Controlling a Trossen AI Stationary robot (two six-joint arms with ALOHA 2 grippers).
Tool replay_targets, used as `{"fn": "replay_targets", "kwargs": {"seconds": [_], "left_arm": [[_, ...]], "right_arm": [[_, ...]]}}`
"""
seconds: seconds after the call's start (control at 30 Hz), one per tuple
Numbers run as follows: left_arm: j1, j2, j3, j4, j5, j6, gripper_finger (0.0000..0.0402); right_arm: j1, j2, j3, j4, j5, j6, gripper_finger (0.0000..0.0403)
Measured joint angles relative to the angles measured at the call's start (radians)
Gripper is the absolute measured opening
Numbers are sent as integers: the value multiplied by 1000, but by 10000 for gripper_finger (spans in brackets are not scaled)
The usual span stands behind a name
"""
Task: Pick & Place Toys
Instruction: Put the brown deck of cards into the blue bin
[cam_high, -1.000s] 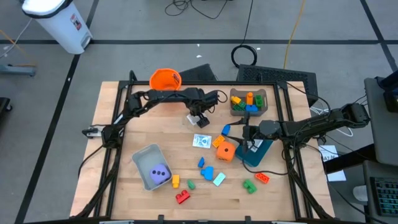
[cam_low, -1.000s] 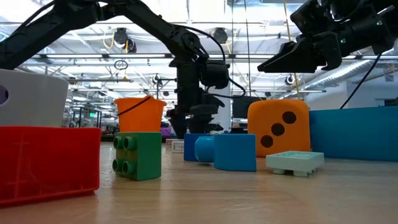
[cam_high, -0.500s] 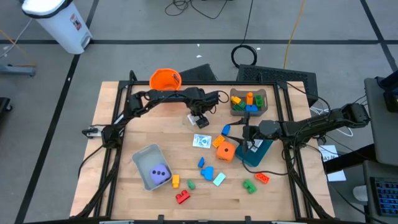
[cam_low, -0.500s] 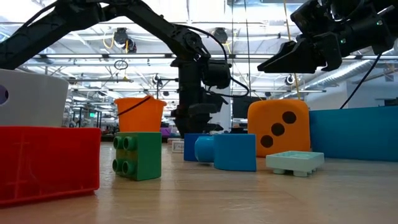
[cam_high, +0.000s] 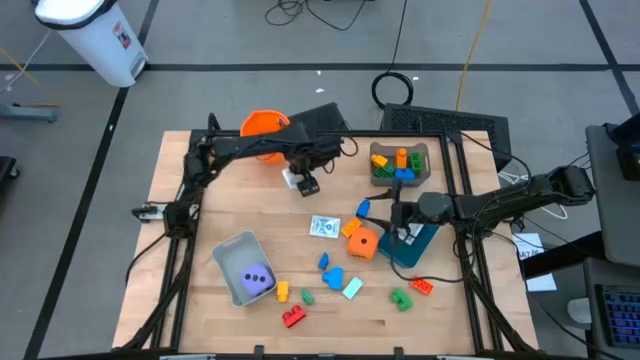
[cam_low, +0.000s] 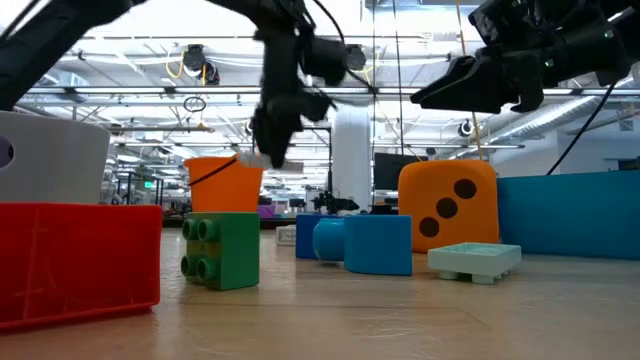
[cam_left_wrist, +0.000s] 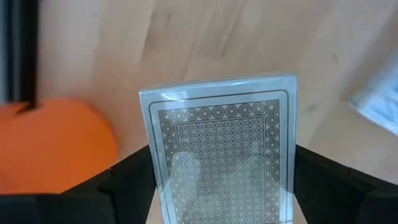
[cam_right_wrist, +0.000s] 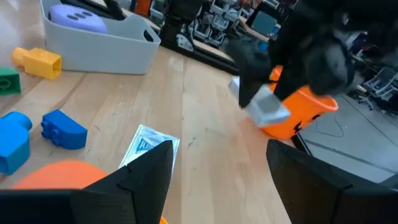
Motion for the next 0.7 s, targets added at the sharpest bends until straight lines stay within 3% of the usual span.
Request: {"fn": "replay_targets", "kwargs": {"seconds": [0.23,0.47,0.57,0.7], "left_arm": [[-34,-173,0,24,0,13,316],[-112,-295,0,227,-62,53,326],[-162,-297,0,303,-147,129,316],[-222,-284,-7,381,-274,199,316]], "right_arm": [[0,0,0,20,3,44,254],[-79,0,0,201,21,394,254],[-173,0,0,231,-55,572,254],[-312,0,0,247,-258,840,254]]}}
